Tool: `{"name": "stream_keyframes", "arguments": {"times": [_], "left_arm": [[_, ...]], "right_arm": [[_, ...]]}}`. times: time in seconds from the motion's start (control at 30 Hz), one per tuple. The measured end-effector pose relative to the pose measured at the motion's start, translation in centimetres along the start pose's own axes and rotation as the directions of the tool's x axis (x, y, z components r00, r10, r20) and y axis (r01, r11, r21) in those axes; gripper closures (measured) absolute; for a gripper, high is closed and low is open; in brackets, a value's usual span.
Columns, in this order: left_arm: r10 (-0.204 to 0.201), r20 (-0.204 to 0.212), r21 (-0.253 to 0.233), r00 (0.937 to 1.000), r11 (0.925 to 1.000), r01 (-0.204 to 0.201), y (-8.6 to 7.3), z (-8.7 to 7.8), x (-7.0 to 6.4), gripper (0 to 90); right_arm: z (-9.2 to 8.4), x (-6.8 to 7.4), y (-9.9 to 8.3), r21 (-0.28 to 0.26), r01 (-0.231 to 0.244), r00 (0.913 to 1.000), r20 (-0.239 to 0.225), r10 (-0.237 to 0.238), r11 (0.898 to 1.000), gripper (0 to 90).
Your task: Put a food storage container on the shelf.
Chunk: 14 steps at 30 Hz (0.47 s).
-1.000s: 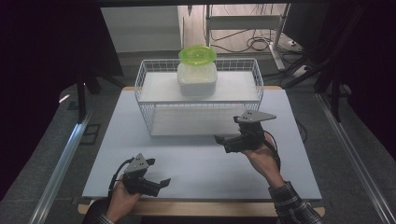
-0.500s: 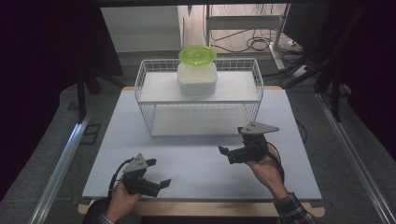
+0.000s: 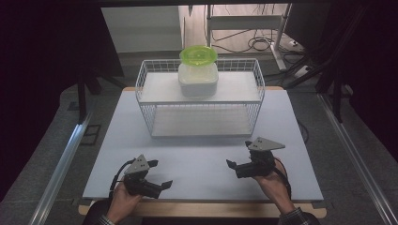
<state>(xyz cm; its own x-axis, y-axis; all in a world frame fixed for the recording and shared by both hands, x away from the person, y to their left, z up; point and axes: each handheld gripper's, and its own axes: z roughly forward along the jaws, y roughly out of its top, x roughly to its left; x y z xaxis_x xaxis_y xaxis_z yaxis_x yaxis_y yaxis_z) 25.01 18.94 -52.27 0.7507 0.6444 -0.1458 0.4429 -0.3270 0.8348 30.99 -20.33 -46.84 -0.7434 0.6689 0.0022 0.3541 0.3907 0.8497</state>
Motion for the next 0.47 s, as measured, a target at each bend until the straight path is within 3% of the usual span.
{"name": "stream_keyframes", "arguments": {"times": [0.2,0.33,0.47], "left_arm": [[0.010,-0.013,0.013,0.9999,0.9999,-0.010,0.0,0.1,0.0,2.4],[0.013,-0.017,0.025,0.9998,0.9996,-0.012,-0.1,0.2,-0.1,2.1],[0.017,-0.021,0.029,0.9996,0.9994,-0.016,0.0,0.3,-0.1,1.9]], "right_arm": [[0.5,-0.2,-2.0,0.052,-0.009,0.9999,0.010,0.009,0.999,1.1],[1.2,-0.5,-3.3,0.114,-0.021,0.9998,0.007,0.020,0.993,1.1],[1.6,-0.8,-3.7,0.150,-0.022,0.9996,0.022,0.019,0.988,1.1]]}}
